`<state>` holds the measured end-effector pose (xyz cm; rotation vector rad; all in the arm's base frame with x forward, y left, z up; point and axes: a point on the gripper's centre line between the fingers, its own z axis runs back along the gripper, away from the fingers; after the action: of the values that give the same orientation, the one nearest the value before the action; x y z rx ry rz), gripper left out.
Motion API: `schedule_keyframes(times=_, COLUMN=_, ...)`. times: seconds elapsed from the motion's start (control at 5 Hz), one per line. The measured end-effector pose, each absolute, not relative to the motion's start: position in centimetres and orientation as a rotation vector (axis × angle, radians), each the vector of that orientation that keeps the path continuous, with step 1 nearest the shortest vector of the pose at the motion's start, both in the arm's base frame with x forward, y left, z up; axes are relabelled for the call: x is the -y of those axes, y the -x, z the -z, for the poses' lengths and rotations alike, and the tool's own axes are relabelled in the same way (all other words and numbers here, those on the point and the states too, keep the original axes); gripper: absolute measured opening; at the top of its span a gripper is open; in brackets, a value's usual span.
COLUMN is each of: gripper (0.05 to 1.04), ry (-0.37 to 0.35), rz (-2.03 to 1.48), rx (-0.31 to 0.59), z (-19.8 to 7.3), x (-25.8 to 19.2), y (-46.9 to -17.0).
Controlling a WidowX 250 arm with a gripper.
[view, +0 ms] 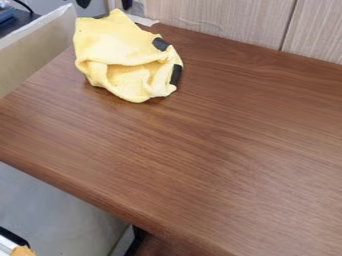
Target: Unfold the yellow cloth from top to bottom
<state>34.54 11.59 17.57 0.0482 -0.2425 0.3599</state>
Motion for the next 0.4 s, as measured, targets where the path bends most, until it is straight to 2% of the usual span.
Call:
schedule_keyframes(times=0.2, gripper=0.998, ry=-0.036, rz=-0.365, rx=0.204, z=-16.3, x=-11.5, y=-34.7)
schedule_keyframes(times=0.4, gripper=0.998, ry=-0.002, rz=-0.357, rx=0.18, z=-16.0, x=-10.6, y=-36.3)
